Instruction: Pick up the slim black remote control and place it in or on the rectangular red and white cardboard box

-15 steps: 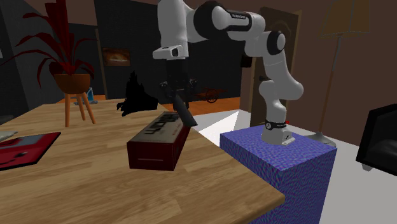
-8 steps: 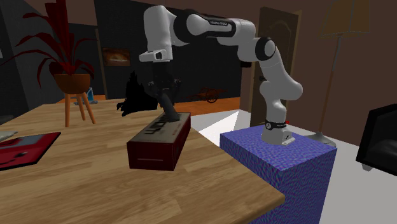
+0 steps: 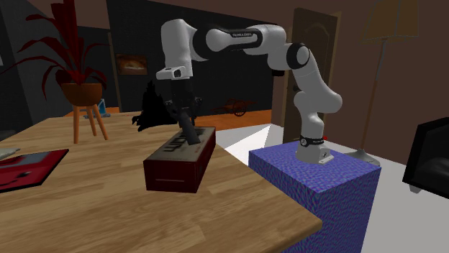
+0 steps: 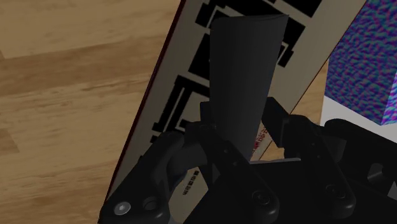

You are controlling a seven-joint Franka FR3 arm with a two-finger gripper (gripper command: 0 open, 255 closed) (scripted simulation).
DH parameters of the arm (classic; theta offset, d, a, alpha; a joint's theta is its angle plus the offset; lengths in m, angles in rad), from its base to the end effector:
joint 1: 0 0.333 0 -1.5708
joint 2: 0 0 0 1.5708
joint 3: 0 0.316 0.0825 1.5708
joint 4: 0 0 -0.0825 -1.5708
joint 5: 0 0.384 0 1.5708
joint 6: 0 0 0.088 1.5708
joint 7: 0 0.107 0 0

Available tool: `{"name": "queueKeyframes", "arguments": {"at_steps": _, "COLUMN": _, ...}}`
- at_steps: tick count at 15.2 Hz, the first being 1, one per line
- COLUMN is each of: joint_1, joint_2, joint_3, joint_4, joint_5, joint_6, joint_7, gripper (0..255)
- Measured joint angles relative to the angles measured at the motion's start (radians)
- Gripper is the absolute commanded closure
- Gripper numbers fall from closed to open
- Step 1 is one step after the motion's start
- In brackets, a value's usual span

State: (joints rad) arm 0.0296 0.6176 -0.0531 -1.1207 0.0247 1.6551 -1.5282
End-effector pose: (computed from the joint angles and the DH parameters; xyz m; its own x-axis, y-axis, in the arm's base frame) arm 0.7214 -0.0039 0.4466 0.0602 0.9981 -0.0099 0.9948 -0.0608 -0.0820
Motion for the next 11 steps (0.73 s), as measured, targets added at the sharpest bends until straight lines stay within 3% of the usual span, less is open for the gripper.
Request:
{"name": "queueKeyframes", "arguments": {"at_steps": 5, "joint_1": 0.001, "joint_2": -0.001, "joint_3": 0.0, "joint_4": -0.066, "joint_5": 0.0, "joint_6": 0.067, "joint_7": 0.0, "gripper": 255}}
{"name": "queueKeyframes", "arguments": {"at_steps": 11, "joint_1": 0.001, "joint_2": 0.0, "joint_3": 0.0, "joint_4": -0.074, "joint_5": 0.0, "joint_6": 0.075, "joint_7": -0.001, "gripper": 255}}
